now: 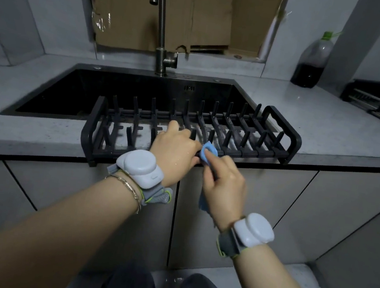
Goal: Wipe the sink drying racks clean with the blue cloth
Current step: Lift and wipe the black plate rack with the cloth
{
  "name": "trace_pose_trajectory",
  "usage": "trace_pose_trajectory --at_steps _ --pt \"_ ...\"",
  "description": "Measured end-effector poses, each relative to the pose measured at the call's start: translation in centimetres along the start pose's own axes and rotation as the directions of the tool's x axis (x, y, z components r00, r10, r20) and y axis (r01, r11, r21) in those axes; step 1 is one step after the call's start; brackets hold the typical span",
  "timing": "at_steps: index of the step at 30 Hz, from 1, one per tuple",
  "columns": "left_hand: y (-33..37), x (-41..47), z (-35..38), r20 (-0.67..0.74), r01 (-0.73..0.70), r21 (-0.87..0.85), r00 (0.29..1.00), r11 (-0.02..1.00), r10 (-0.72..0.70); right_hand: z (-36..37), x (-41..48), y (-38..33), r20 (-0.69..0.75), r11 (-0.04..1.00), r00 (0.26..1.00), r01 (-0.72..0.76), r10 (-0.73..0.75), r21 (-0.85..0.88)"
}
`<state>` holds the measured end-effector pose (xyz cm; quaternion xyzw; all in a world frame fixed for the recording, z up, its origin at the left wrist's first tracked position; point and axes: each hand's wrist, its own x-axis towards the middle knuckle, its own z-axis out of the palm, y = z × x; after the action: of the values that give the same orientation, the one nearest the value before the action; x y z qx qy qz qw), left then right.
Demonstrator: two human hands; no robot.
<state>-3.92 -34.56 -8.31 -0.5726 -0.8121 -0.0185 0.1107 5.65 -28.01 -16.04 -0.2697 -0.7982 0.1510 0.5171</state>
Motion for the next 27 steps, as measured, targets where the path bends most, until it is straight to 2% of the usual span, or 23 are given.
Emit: trace_pose_trajectory --at_steps 4,5,9,11,13,15,17,20,23,25,27 --pt "0.0 0.1 -0.2 0.015 0.004 -0.005 1.000 1.000 -0.004 -1.3 1.2 2.3 -0.145 0.969 0.959 -0.235 0.244 0.077" --pt "0.1 0.1 -0.2 0.013 0.009 -0.011 1.000 1.000 -0.009 -1.2 1.2 2.0 -0.147 0.970 0.959 -0.233 0.241 0.065" --pt "0.2 -0.1 -0.2 -0.010 0.011 -0.004 1.000 1.000 -0.011 0.4 -0.6 -0.8 -0.005 0.998 1.000 0.016 -0.016 -0.063" --pt "0.0 -0.2 -0.3 -0.009 0.009 -0.004 1.000 1.000 -0.009 0.5 -0.5 -0.5 0.011 0.999 0.999 0.035 -0.035 -0.042" --pt "0.0 -0.1 -0.4 0.016 0.009 -0.016 1.000 1.000 -0.009 -0.5 0.2 1.0 -0.050 0.999 0.998 -0.046 0.045 -0.017" --pt "0.0 -0.1 -0.4 0.028 0.017 -0.022 0.999 1.000 -0.016 -1.7 0.9 2.6 -0.118 0.978 0.971 -0.208 0.208 0.015" --pt "0.2 0.0 -0.4 0.025 0.018 -0.028 1.000 0.999 -0.018 -2.1 1.2 3.1 -0.121 0.957 0.950 -0.291 0.288 -0.014" --pt "0.2 -0.1 -0.5 0.022 0.022 -0.041 1.000 0.999 -0.021 -0.9 0.6 0.7 -0.070 0.985 0.990 -0.134 0.127 -0.111" --pt "0.0 -0.1 -0.5 0.002 0.022 -0.016 1.000 1.000 -0.022 0.6 -0.4 -1.5 0.003 0.992 1.000 0.030 -0.030 -0.126" --pt "-0.2 -0.1 -0.5 0.010 0.021 -0.017 1.000 1.000 -0.021 0.4 -0.2 -0.9 0.006 0.993 0.999 0.047 -0.047 -0.110" --pt "0.0 -0.1 -0.5 0.028 0.017 -0.026 0.999 1.000 -0.016 -0.7 0.3 0.9 -0.043 0.996 0.999 -0.017 0.013 -0.085"
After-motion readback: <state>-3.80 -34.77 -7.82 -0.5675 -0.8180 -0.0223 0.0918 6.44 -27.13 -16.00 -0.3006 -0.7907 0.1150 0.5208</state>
